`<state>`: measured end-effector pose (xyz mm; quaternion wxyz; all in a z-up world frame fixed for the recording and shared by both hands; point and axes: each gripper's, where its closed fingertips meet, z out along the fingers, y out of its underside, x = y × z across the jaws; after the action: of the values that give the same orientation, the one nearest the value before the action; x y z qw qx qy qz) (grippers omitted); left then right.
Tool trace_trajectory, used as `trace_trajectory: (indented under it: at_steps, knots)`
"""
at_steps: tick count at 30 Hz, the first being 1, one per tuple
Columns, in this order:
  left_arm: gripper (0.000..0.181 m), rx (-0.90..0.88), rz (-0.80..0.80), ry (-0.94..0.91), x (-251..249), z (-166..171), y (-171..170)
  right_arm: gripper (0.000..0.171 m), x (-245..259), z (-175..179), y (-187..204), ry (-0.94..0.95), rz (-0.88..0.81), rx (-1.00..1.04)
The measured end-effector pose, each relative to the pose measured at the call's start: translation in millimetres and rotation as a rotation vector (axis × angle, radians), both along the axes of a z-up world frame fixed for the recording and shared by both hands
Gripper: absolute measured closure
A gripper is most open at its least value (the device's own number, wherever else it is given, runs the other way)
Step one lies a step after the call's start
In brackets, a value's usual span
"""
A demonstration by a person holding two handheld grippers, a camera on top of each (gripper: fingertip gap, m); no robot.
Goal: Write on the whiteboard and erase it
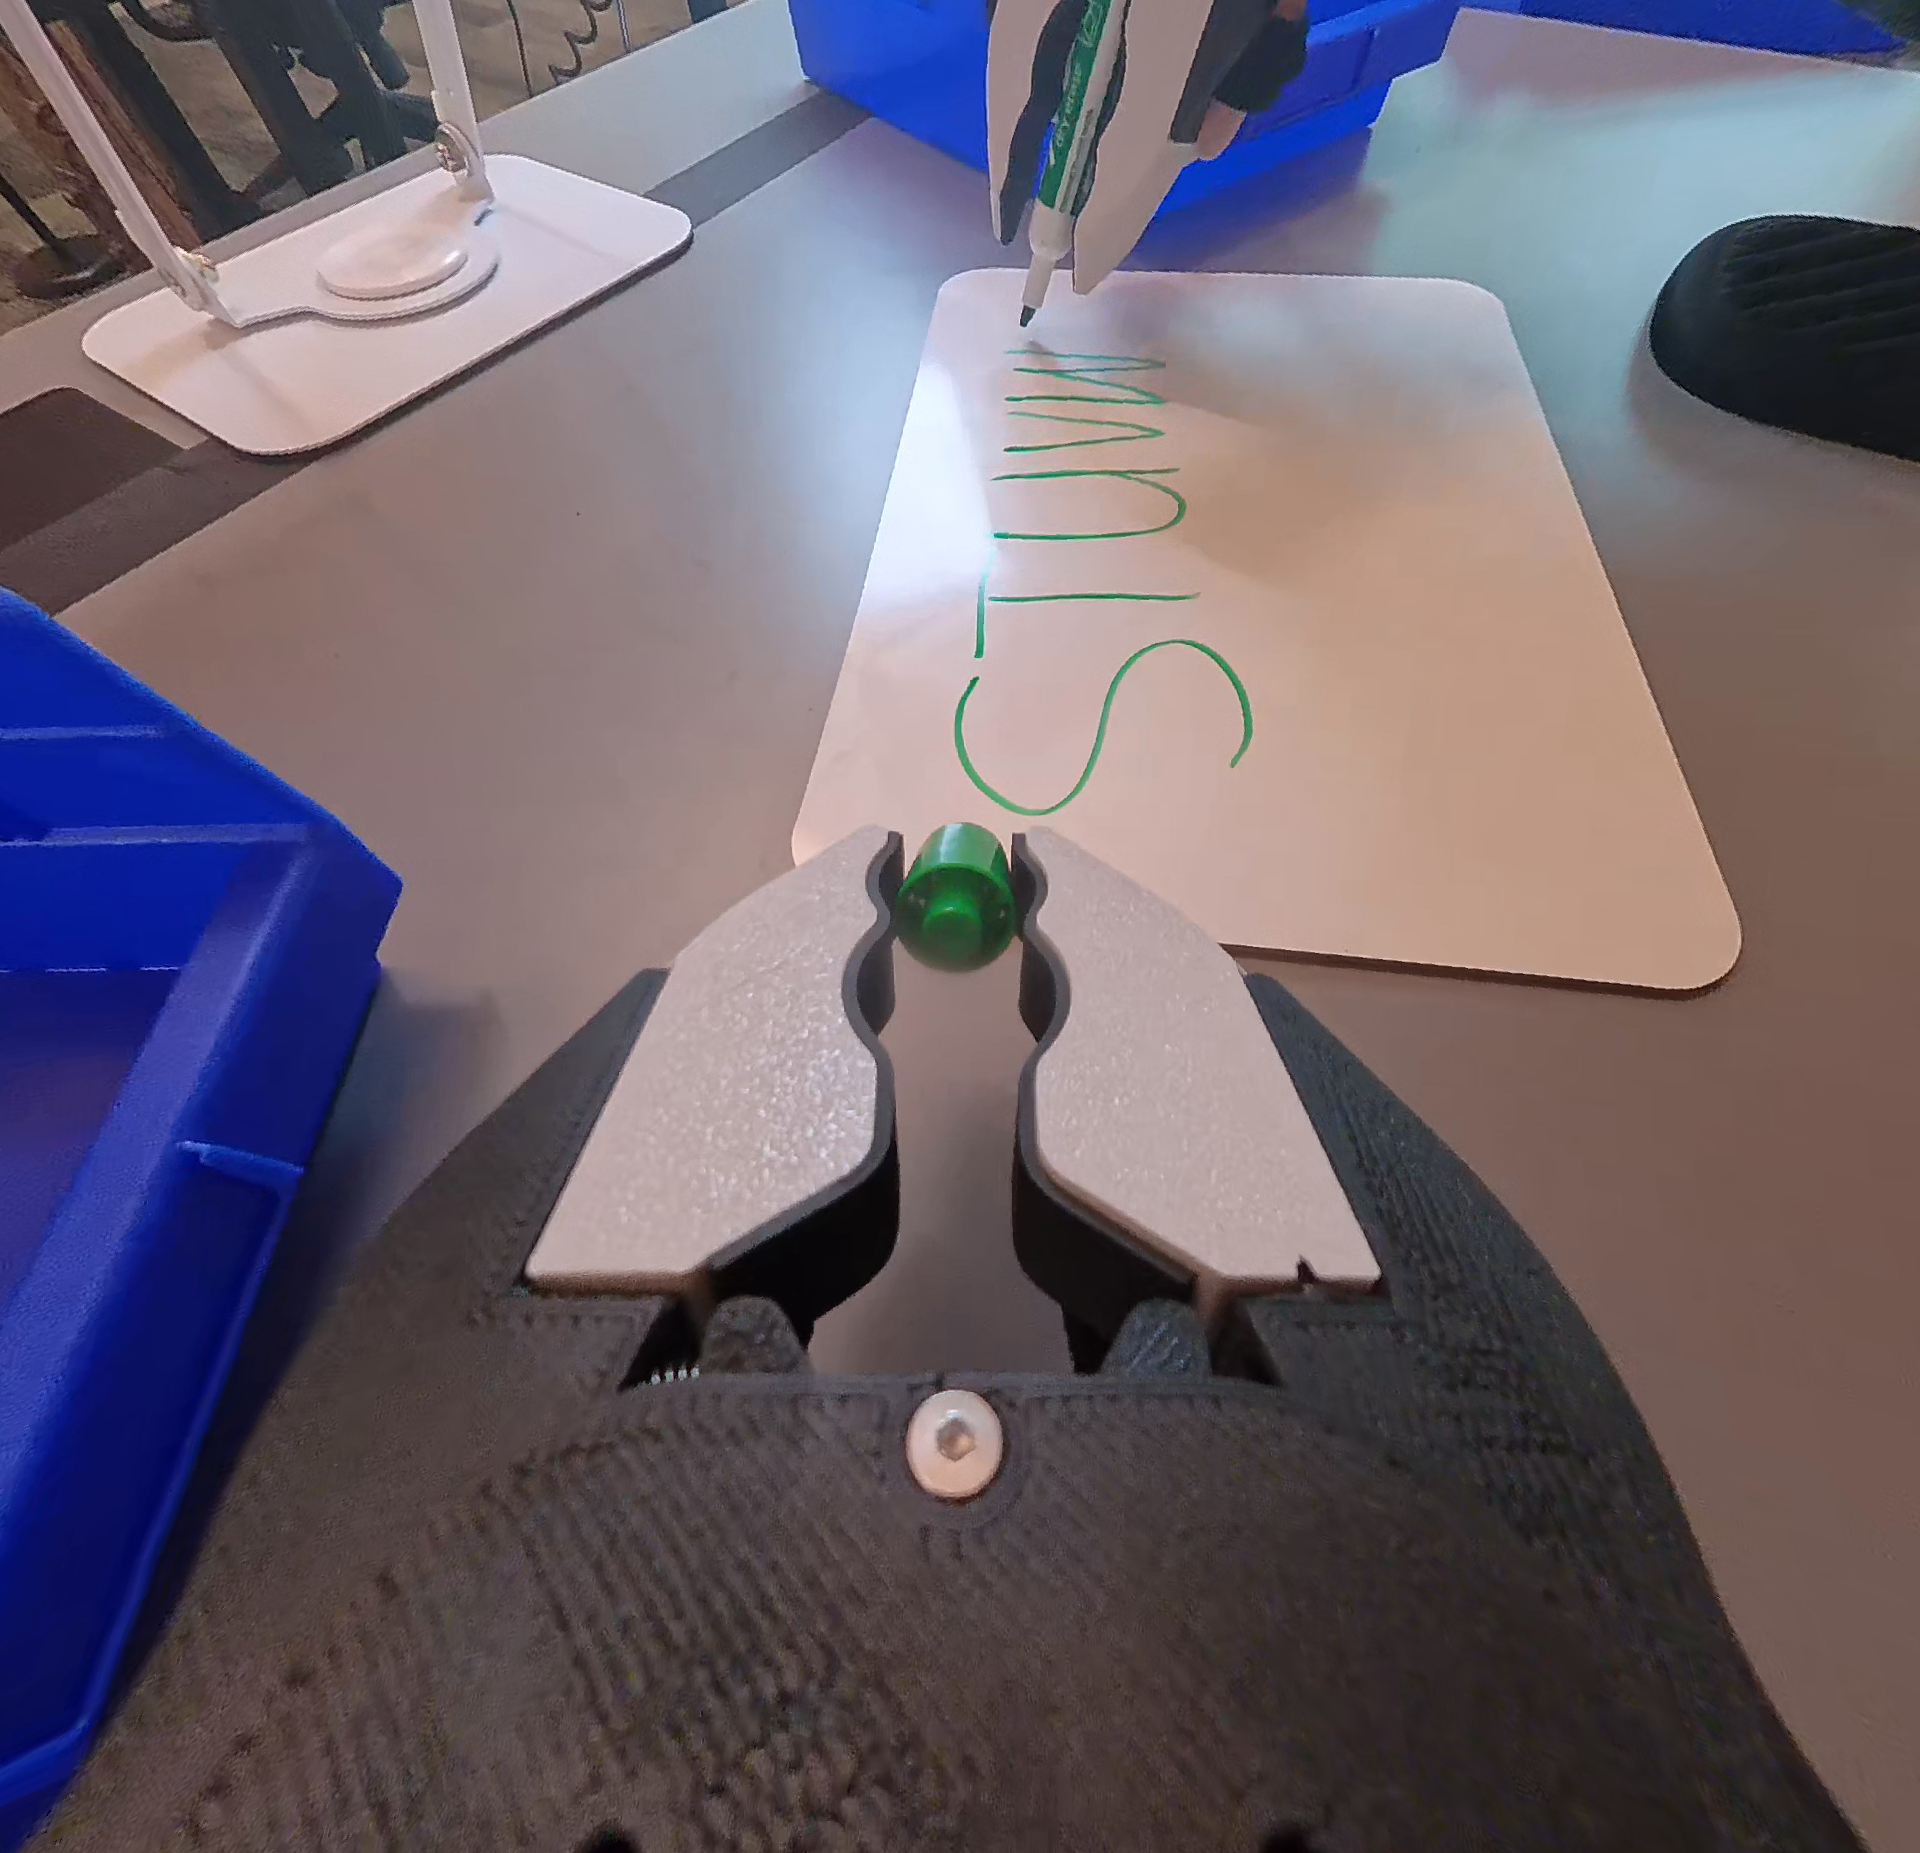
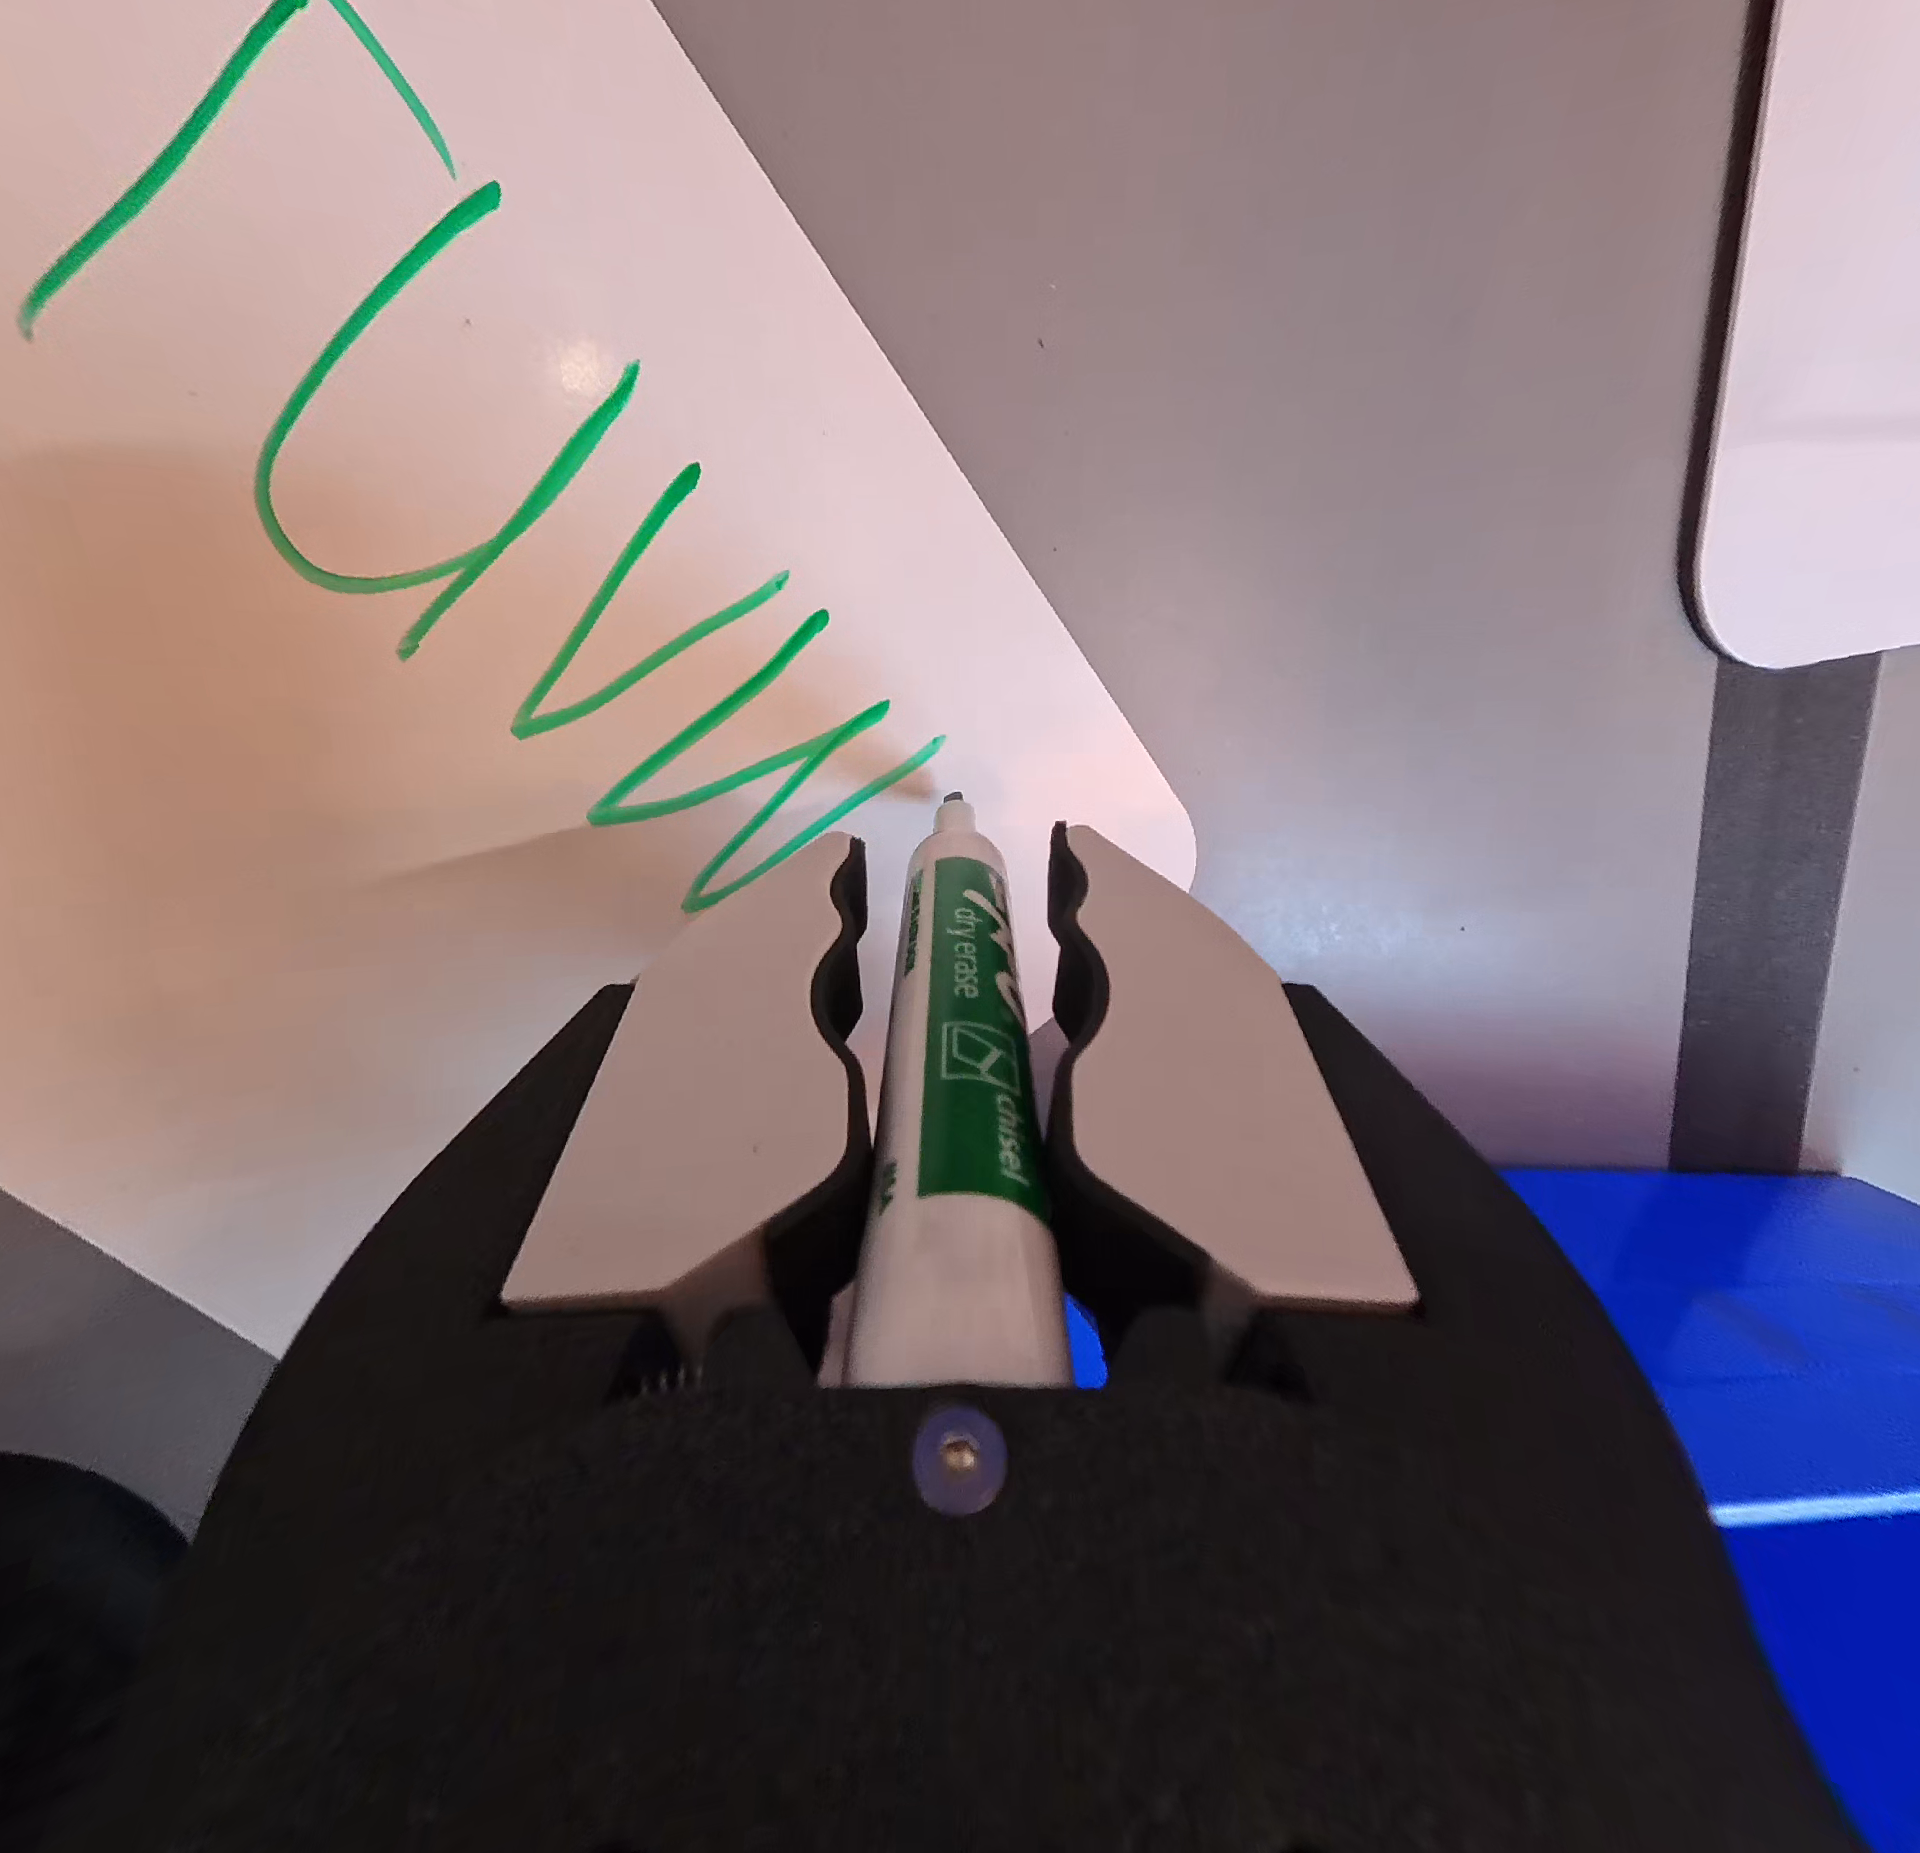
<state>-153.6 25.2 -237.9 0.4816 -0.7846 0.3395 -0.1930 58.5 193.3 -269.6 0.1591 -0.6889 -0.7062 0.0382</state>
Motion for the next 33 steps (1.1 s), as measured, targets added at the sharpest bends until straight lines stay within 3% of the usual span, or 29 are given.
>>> trace_trajectory:
  at_steps: [9, 22, 27, 33]
  knots:
    - [0.162, -0.004, 0.002, 0.012, -1, -2, 0, 0.137, 3, -5, 1, -0.034, 0.000, 0.011]
    - [0.162, -0.008, -0.017, 0.027, 4, -5, -2, 0.137, 61, -5, -31, -0.072, -0.066, 0.023]
    - [0.162, -0.010, -0.009, 0.033, 3, -7, -1, 0.137, 47, 8, -13, 0.015, -0.109, 0.083]
    - [0.162, -0.005, -0.008, 0.032, 2, -5, -2, 0.137, 44, 6, 14, -0.015, -0.182, 0.111]
